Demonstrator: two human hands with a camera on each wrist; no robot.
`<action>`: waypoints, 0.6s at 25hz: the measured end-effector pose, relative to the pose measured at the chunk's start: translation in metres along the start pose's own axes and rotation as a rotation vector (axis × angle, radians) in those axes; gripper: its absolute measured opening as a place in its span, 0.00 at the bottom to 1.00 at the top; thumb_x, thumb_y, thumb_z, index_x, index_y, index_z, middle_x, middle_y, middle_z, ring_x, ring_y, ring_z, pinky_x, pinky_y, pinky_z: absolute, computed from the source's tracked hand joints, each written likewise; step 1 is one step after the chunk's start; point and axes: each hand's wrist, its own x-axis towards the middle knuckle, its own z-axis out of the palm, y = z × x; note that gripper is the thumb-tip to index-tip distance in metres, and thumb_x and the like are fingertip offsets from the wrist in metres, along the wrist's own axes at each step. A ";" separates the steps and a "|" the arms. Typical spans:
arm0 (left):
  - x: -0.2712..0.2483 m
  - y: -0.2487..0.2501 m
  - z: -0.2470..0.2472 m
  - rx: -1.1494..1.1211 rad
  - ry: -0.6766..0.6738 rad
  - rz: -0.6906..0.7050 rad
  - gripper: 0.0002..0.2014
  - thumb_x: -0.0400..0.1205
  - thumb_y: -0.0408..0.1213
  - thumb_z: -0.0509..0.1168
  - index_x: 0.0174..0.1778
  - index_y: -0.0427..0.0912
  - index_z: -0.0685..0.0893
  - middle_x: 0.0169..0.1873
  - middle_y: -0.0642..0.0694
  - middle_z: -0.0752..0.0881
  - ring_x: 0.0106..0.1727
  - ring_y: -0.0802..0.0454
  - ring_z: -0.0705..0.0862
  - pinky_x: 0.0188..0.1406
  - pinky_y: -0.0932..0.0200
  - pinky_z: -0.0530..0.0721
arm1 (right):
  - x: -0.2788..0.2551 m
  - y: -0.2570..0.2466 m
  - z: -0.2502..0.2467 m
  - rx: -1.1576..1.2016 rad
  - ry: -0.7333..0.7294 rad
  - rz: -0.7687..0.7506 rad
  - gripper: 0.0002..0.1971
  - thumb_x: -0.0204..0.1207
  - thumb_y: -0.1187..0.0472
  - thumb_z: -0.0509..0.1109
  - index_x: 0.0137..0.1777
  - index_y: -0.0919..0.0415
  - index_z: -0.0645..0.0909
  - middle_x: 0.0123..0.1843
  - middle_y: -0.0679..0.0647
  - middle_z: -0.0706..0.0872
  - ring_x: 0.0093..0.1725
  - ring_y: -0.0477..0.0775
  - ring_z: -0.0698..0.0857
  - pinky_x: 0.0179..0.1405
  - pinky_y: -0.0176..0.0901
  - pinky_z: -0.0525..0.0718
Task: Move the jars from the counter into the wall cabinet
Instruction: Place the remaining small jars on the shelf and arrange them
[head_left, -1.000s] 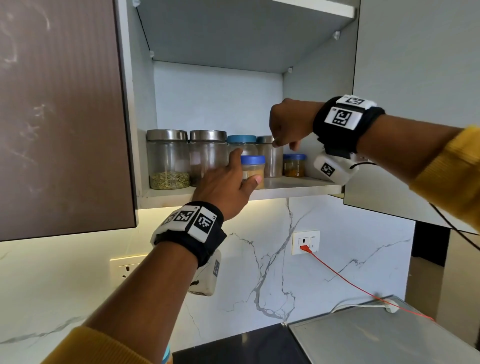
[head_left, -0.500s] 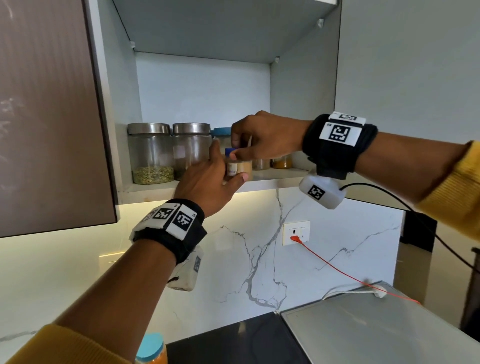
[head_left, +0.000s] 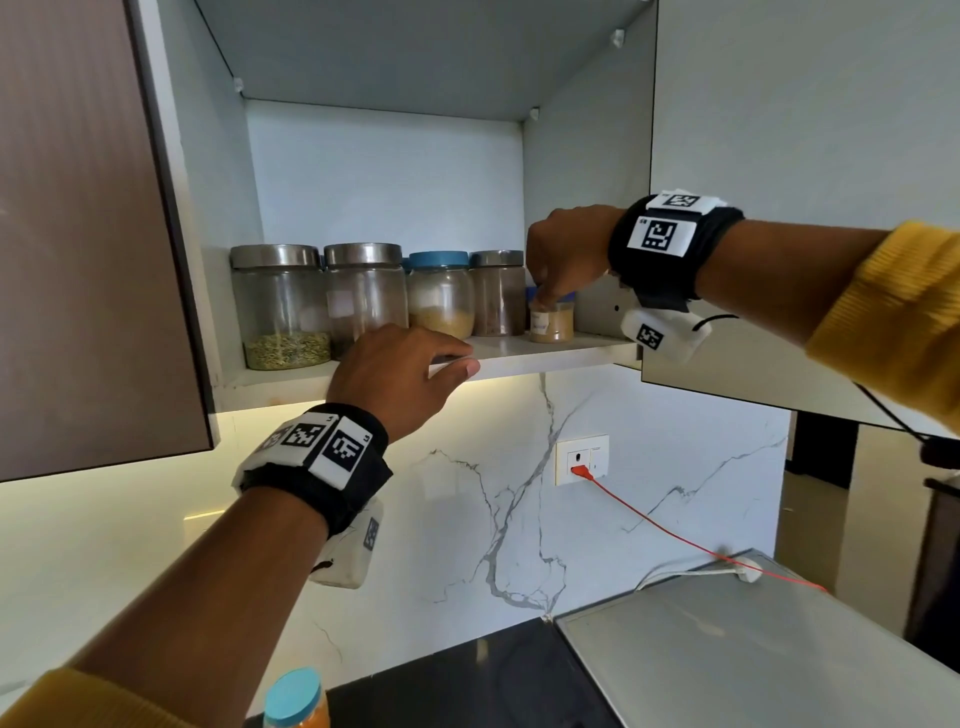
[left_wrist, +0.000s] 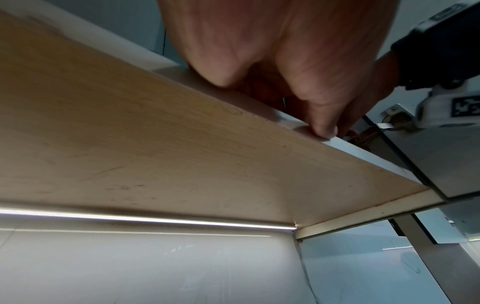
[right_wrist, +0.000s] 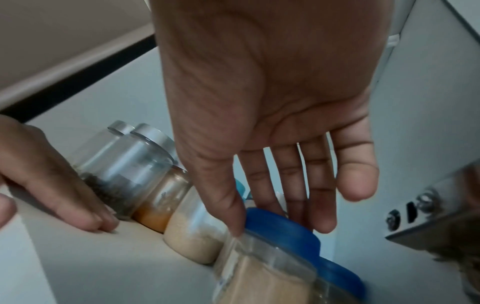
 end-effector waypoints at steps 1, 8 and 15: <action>0.000 0.000 0.000 -0.001 0.002 -0.003 0.17 0.85 0.59 0.66 0.64 0.58 0.92 0.60 0.54 0.93 0.58 0.51 0.90 0.63 0.50 0.85 | 0.004 0.002 0.000 -0.007 -0.023 0.014 0.19 0.77 0.48 0.79 0.46 0.68 0.90 0.42 0.62 0.91 0.43 0.61 0.88 0.44 0.49 0.84; -0.001 0.000 0.000 -0.012 -0.001 -0.016 0.17 0.85 0.58 0.67 0.64 0.57 0.91 0.60 0.54 0.92 0.60 0.50 0.89 0.65 0.50 0.84 | 0.024 0.004 0.001 -0.101 -0.107 0.070 0.22 0.78 0.56 0.79 0.27 0.62 0.77 0.26 0.54 0.80 0.26 0.50 0.78 0.38 0.44 0.81; 0.000 0.000 0.001 0.008 -0.006 -0.013 0.18 0.85 0.59 0.66 0.65 0.57 0.91 0.62 0.54 0.92 0.58 0.50 0.89 0.66 0.49 0.84 | 0.035 -0.002 0.003 -0.252 -0.157 0.093 0.22 0.81 0.58 0.77 0.28 0.62 0.74 0.28 0.53 0.79 0.30 0.49 0.77 0.57 0.49 0.83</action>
